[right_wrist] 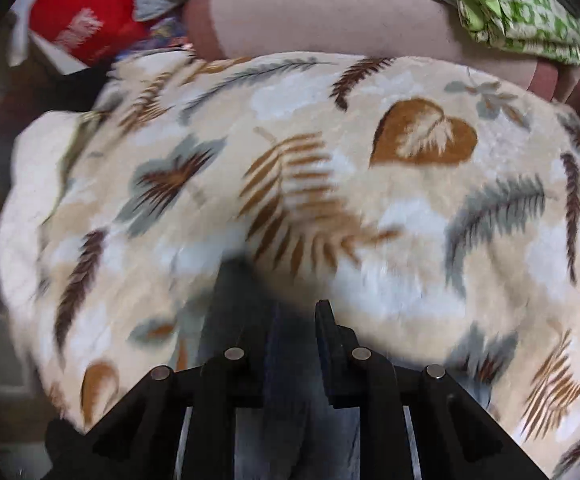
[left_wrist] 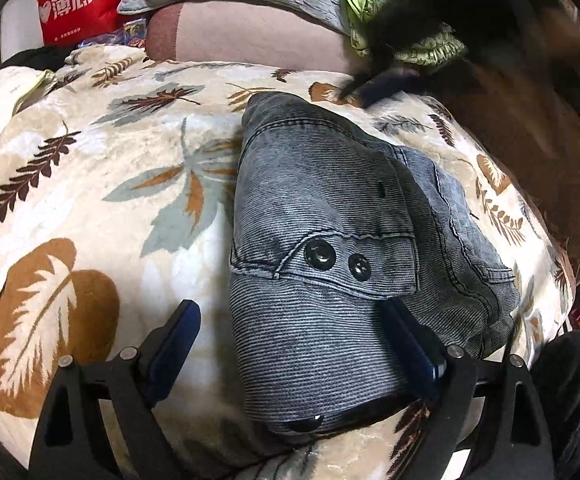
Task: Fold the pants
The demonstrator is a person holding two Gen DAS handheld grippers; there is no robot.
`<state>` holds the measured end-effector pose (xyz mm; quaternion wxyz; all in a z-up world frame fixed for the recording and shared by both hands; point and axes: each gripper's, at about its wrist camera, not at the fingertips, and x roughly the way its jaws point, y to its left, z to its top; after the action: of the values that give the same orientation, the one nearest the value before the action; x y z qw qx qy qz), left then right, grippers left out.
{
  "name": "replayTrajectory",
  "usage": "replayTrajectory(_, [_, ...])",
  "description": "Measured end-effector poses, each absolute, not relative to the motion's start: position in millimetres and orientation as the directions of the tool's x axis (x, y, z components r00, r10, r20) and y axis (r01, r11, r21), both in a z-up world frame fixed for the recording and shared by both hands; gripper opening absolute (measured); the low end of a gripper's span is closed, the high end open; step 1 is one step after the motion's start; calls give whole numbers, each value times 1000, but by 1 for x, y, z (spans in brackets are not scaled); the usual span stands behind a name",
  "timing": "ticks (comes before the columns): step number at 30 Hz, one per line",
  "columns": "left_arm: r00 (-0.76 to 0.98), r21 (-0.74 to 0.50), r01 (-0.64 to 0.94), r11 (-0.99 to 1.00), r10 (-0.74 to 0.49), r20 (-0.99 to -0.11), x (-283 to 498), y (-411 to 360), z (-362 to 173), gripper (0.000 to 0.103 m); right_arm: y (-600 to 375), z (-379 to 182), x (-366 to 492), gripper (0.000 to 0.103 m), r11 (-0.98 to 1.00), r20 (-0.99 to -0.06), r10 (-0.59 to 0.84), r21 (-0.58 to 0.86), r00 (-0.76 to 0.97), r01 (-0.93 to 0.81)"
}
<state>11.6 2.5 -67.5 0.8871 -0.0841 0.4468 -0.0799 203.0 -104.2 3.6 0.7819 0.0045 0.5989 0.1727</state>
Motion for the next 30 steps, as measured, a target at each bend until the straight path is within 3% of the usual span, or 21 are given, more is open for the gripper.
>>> replayTrajectory(4, [594, -232, 58, 971, -220, -774, 9, 2, -67, 92, -150, -46, 171, 23, 963, -959, 221, 186, 178, -196])
replayTrajectory(5, [595, -231, 57, 971, -219, -773, 7, 2, -66, 92, -162, -55, 166, 22, 953, -945, 279, 250, 169, -174])
replayTrajectory(6, [600, -231, 60, 971, -220, -769, 4, 2, -61, 92, -174, -53, 160, 22, 943, -927, 326, 306, 187, -131])
replayTrajectory(9, [649, -241, 54, 969, -217, -729, -6, 7, -38, 92, -174, -30, 144, 23, 952, -924, 291, 253, 250, -172])
replayTrajectory(12, [712, -221, 20, 975, -169, -681, -13, 13, -20, 92, -185, -12, 122, 24, 940, -887, 335, 288, 319, -185])
replayTrajectory(13, [697, -212, 8, 977, -157, -700, -10, 12, -25, 93, -192, -15, 116, 26, 943, -884, 328, 284, 334, -177])
replayTrajectory(15, [586, -168, 30, 985, -154, -796, 3, 2, -50, 93, -200, -48, 111, 46, 957, -925, 280, 248, 259, -147])
replayTrajectory(16, [545, -148, 46, 988, -149, -825, 6, -3, -63, 94, -205, -59, 106, 46, 953, -922, 297, 271, 249, -134])
replayTrajectory(22, [626, -155, -8, 988, -116, -771, -5, 6, -39, 94, -212, -15, 66, 47, 937, -852, 347, 301, 392, -175])
replayTrajectory(24, [642, -155, -28, 987, -101, -760, -4, 8, -34, 94, -210, -17, 49, 63, 930, -843, 365, 312, 396, -193])
replayTrajectory(27, [561, -78, -18, 997, -54, -826, 7, 1, -57, 94, -205, -49, 31, 66, 946, -885, 300, 228, 357, -229])
replayTrajectory(30, [574, -116, -39, 992, -73, -816, 3, 8, -55, 95, -204, -43, 23, 66, 948, -866, 297, 216, 403, -233])
